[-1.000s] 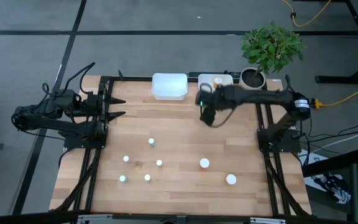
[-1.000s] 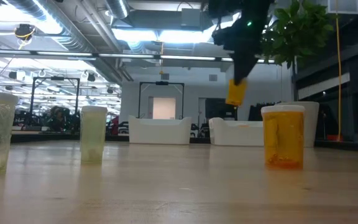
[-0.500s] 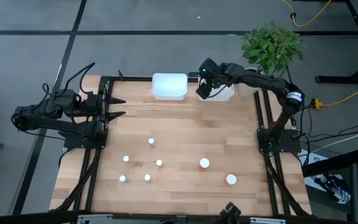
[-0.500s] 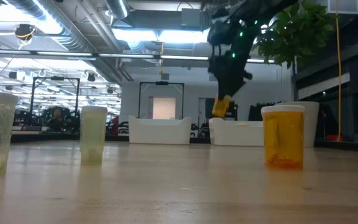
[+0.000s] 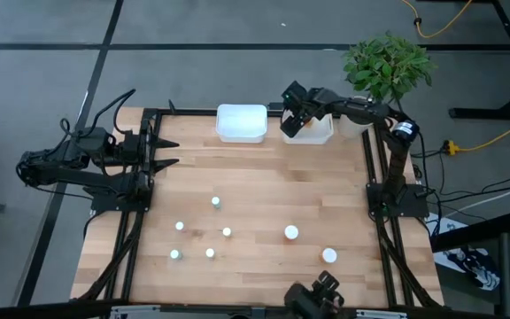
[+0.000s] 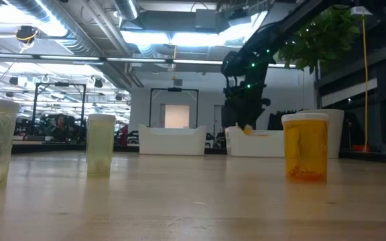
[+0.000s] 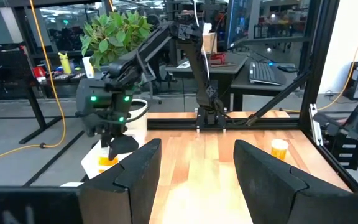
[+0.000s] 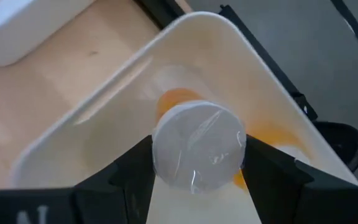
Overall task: Pick and place medicine bottles into bin by pill shape (circle, oval)
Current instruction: Put the orange capsule bottle into the right white bin
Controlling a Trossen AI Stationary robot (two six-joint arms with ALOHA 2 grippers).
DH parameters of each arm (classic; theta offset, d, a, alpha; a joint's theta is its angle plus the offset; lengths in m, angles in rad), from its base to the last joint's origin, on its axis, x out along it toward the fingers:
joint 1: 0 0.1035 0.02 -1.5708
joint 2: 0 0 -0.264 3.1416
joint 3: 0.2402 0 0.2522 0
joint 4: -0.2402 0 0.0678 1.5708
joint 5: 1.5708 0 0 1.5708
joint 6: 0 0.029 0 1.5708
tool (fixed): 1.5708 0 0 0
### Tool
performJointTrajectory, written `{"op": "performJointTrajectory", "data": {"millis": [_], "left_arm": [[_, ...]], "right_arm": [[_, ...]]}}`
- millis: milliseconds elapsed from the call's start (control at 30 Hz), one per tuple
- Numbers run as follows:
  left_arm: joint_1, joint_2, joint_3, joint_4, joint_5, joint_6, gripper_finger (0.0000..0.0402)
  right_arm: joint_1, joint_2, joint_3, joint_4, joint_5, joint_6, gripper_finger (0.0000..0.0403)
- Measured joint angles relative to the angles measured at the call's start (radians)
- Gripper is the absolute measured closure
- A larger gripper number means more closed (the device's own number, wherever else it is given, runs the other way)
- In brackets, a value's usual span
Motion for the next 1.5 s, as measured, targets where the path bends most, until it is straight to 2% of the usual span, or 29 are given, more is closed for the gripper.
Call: {"op": "performJointTrajectory", "data": {"millis": [333,667,1167,1500], "left_arm": [[0.0,0.0,0.0,0.0,0.0,-0.001,0.0207],[0.0,0.0,0.0,-0.003,0.0,-0.001,0.0207],[0.0,0.0,0.0,-0.003,0.0,-0.001,0.0207],[0.0,0.0,0.0,-0.003,0.0,-0.001,0.0207]], "right_arm": [[-0.033,0.018,0.0,0.008,-0.003,-0.035,0.0188],[-0.035,0.018,0.0,0.001,-0.003,-0.046,0.0161],[-0.035,0.018,0.0,0.007,-0.002,-0.055,0.0159],[-0.035,0.018,0.014,0.012,0.039,-0.033,0.0159]]}}
